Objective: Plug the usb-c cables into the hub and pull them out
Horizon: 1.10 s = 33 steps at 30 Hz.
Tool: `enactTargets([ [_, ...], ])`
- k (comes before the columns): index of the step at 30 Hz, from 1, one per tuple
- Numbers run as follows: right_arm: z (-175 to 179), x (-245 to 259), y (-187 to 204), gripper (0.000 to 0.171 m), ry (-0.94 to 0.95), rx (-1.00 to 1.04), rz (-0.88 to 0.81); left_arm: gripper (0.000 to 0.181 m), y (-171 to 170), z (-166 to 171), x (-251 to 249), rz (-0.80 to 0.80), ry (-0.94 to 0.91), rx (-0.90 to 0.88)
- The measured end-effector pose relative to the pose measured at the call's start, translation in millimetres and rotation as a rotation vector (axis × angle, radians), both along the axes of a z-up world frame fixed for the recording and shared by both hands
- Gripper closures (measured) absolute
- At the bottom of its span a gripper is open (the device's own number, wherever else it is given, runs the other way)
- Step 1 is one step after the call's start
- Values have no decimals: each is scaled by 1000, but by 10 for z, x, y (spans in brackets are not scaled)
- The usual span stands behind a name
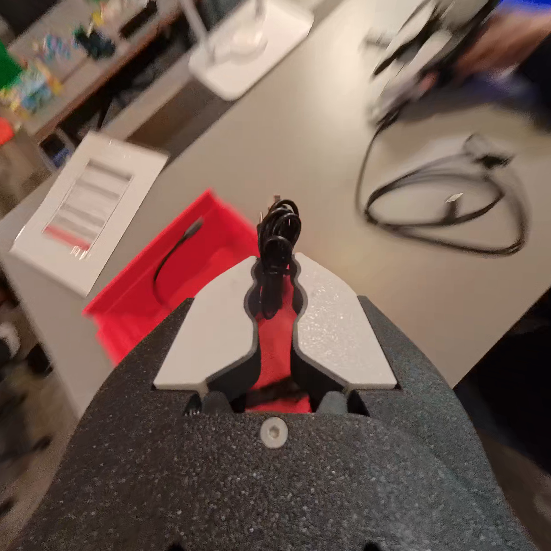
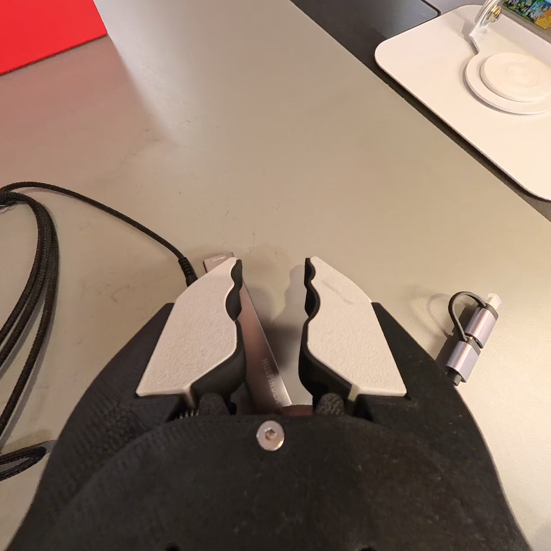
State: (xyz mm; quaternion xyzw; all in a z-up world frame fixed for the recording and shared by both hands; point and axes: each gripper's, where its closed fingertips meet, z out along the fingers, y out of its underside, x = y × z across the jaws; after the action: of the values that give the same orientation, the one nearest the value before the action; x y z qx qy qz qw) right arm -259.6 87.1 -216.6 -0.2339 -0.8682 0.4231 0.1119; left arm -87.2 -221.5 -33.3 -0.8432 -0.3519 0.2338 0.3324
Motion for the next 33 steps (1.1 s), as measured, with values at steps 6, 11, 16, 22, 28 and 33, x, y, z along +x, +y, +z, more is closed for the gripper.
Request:
enactTargets([
  [6, 98, -9, 23, 128, 45, -49, -13, 163, 1552, 486, -253, -268, 160, 669],
  [11, 404, 11, 83, 135, 146, -216, -11, 164, 2409, 220, -829, -397, 111, 1180],
  [16, 770, 126, 90, 138, 250, -400, 66, 164, 2763, -228, -1404, -390, -6, 1380],
  [22, 1033, 337, -32, 135, 240, -624, 193, 164, 2817, -407, -1422, -464, -13, 1426],
  [28, 877, 339, -291, 137, 267, -516, 176, 164, 2796, -518, -1437, -425, -23, 1455],
  [33, 910, 330, -352, 143, 238, -575, 147, 164, 2929, -599, -1442, -437, -55, 1379],
])
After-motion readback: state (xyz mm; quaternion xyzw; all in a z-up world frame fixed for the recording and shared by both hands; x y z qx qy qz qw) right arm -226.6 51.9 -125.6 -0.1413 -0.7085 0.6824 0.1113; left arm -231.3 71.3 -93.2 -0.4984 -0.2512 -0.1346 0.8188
